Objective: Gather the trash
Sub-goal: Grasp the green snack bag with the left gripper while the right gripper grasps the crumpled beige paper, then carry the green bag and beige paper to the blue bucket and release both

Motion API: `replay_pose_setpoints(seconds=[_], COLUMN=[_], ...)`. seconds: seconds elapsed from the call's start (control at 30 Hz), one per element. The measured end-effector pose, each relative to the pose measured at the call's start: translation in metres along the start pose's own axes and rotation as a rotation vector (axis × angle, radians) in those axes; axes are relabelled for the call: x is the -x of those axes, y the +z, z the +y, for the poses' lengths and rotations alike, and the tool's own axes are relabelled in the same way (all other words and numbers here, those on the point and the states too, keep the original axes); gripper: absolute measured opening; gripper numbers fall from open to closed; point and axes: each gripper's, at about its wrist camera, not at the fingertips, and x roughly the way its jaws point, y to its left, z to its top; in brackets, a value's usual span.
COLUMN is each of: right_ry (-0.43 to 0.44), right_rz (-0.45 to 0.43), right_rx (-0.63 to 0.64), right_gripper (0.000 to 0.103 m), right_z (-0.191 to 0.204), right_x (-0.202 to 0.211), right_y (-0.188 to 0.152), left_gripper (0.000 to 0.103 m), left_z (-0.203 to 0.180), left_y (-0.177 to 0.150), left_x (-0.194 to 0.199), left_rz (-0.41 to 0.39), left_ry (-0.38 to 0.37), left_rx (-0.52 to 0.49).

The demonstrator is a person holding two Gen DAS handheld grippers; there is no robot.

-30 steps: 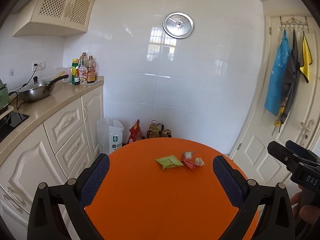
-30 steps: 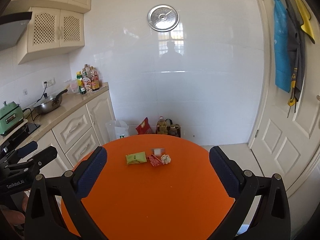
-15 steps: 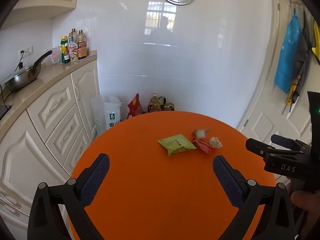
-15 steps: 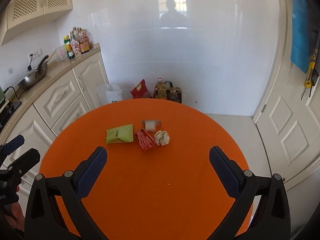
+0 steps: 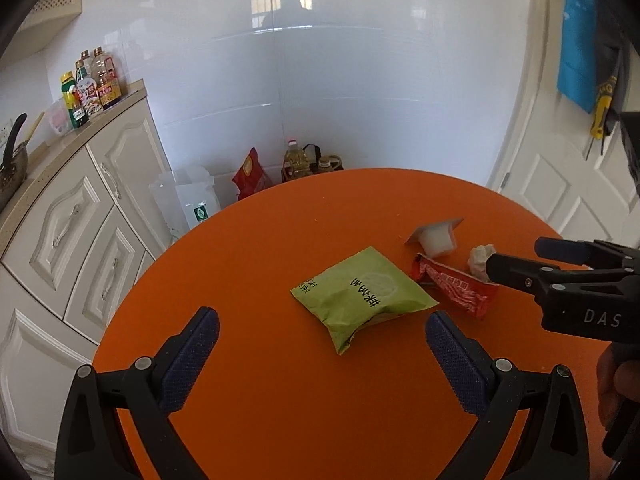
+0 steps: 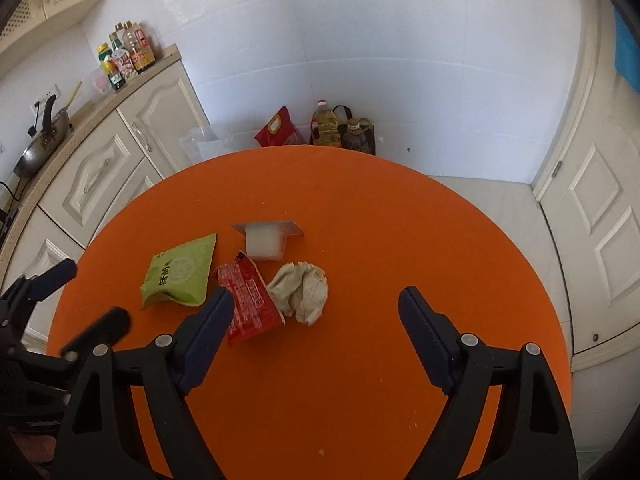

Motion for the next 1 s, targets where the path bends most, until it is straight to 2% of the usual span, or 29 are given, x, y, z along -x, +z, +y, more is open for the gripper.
replay_pose_setpoints(seconds=[0.1, 0.17, 0.27, 0.3, 0.37, 0.43, 0.47, 0.53, 0.63, 0.73, 1.0], right_ry=[0.016, 0.021, 0.015, 0.015, 0.028, 0.027, 0.025, 0.029, 0.034, 0.038, 0.042], right_rz=[0.029, 0.049, 0.044, 0.045, 0.045, 0.041, 0.04, 0.034, 0.019, 0.011, -0.022], right_rx=[0.015, 0.025, 0.03, 0.027, 0.025, 0.027, 0.028, 0.012, -0.012, -0.029, -0.047], right_gripper=[0.075, 0.058, 0.04, 0.039, 0.032, 0.031, 0.031, 0.03, 0.03, 0.03, 0.03], right_z=[0.003, 0.004, 0.004, 0.004, 0.0, 0.0, 0.001, -0.003, -0.008, -0.013, -0.018], right_x=[-0.015, -0.023, -0.028, -0.028, -0.027, -0.024, -0.024, -0.018, -0.007, 0.003, 0.04], right_y=[0.003, 0.003, 0.0, 0.0, -0.001, -0.004, -0.004, -0.009, -0.016, -0.022, -0.044], left_gripper=[0.102, 0.102, 0.103, 0.101, 0.096, 0.075, 0.072, 0.055, 0.037, 0.027, 0.023], left_z=[-0.006, -0.011, -0.028, -0.028, -0.026, -0.02, -0.021, -0.023, -0.021, -0.012, -0.014], left_y=[0.015, 0.023, 0.037, 0.041, 0.048, 0.061, 0.065, 0.074, 0.085, 0.094, 0.112], left_x=[-0.037, -0.057, -0.091, -0.095, -0.107, -0.12, -0.123, -0.131, -0.142, -0.15, -0.156], left_rz=[0.034, 0.043, 0.051, 0.026, 0.044, 0.071, 0.064, 0.056, 0.055, 0.063, 0.006], left_ry=[0.007, 0.003, -0.003, -0.032, -0.087, -0.169, -0.152, -0.165, -0.183, -0.225, -0.245], left_rx=[-0.053, -0.095, -0.192, -0.19, -0.175, -0.121, -0.12, -0.113, -0.078, -0.01, 0.045])
